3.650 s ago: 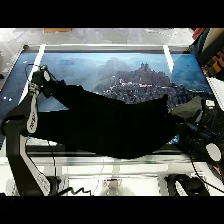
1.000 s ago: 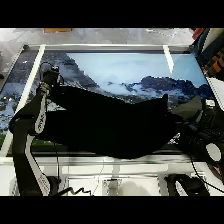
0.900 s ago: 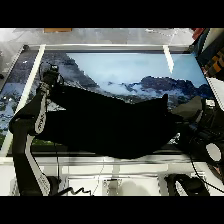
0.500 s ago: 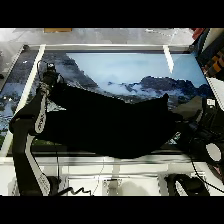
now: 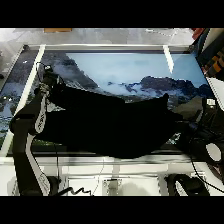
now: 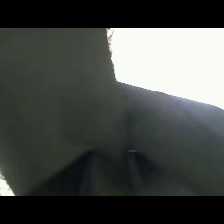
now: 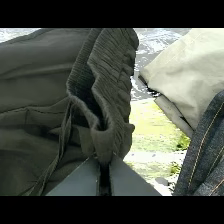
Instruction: Fold the clothes and pants, and hang the long-sleeved shirts on hangers.
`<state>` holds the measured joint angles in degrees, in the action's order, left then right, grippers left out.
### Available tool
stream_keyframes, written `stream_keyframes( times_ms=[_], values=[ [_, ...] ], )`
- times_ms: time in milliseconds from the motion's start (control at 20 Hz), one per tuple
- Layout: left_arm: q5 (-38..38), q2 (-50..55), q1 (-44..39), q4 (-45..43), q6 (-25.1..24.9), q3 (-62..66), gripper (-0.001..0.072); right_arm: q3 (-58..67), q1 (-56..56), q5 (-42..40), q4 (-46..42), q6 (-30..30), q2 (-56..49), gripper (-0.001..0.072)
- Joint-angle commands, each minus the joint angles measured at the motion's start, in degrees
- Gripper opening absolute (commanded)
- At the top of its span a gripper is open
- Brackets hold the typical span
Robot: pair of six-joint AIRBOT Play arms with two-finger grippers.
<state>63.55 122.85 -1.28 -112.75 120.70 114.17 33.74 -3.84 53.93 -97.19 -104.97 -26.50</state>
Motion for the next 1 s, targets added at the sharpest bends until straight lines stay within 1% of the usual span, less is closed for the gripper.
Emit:
stream_keyframes(
  times_ms=[0,150,200,250,350,650,700,800,950],
  values=[
    [-0.48,-1.14,0.07,-0.20,0.39,0.07,0.0107,0.00,0.04,0.04,0.17,-0.02,0.02,0.0028],
    [0.33,-1.42,0.07,-0.20,0.39,0.07,0.0104,0.00,0.04,0.04,0.42,-0.02,0.02,0.0028],
    [0.94,-1.51,0.07,-0.20,0.28,0.07,0.0030,0.00,0.04,0.04,0.79,-0.02,0.02,0.0029],
    [1.20,-1.70,0.09,-0.22,-0.83,0.07,0.0010,0.00,0.04,0.04,1.16,-0.02,0.02,0.0029],
    [1.20,-2.12,0.26,-0.26,-2.80,0.07,0.0010,0.00,0.04,0.02,1.42,-0.02,0.02,0.0029],
    [2.32,-5.20,1.31,-1.49,-3.10,0.07,0.0009,0.00,0.04,-0.52,1.36,0.00,0.02,0.0029],
    [2.47,-6.34,1.53,-1.49,-3.21,0.07,0.0009,0.00,0.04,-1.81,1.36,0.00,0.00,0.0028],
    [2.49,-9.14,2.08,-1.62,-7.08,0.07,0.0009,0.00,0.04,-6.49,1.01,0.00,-0.68,0.0028],
    [4.48,-13.31,2.62,-1.73,-10.27,0.04,0.0008,0.02,0.07,-13.33,-2.54,0.00,-6.32,0.0028]
  ],
)
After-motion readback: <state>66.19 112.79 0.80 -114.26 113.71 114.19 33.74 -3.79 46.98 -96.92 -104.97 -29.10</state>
